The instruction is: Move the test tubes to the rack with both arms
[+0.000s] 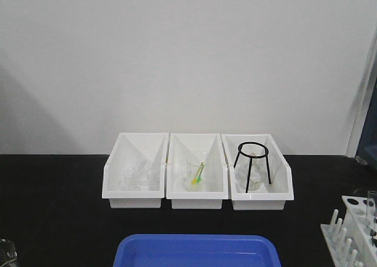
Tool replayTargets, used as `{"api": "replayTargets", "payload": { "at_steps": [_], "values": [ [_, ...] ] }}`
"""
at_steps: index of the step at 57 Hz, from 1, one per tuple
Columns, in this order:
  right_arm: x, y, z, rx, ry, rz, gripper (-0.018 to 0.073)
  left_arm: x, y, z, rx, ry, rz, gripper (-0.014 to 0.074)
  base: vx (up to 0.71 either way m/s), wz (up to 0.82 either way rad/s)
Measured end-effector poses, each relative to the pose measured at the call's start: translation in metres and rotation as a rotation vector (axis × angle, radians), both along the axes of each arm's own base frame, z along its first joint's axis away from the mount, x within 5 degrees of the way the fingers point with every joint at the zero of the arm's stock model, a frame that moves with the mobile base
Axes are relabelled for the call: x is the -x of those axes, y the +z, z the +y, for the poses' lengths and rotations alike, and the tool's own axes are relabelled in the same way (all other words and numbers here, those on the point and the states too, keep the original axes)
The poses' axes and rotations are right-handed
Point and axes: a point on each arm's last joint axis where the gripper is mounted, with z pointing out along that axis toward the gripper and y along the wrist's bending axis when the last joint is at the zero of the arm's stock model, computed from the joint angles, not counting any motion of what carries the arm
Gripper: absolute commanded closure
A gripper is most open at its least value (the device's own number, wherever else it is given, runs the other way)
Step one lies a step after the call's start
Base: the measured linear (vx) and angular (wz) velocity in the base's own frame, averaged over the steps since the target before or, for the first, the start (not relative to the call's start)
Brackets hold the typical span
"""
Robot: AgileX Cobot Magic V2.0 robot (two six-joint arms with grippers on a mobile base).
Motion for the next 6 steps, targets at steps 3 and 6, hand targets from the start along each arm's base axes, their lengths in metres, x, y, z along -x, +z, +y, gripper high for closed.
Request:
{"api": "replayTargets", "payload": {
  "at_steps": [3,6],
  "values": [
    [0.0000,0.0000,0.0000,0.000,0.000,0.000,0.0566,0.0000,0.0000,0.0000,0.000,0.000,0.000,0.0617,0.00,0.00],
    [0.0000,0.0000,0.0000,0.000,0.000,0.000,0.0566,0.0000,0.0000,0.0000,0.000,0.000,0.000,0.0617,0.00,0.00]
  ]
}}
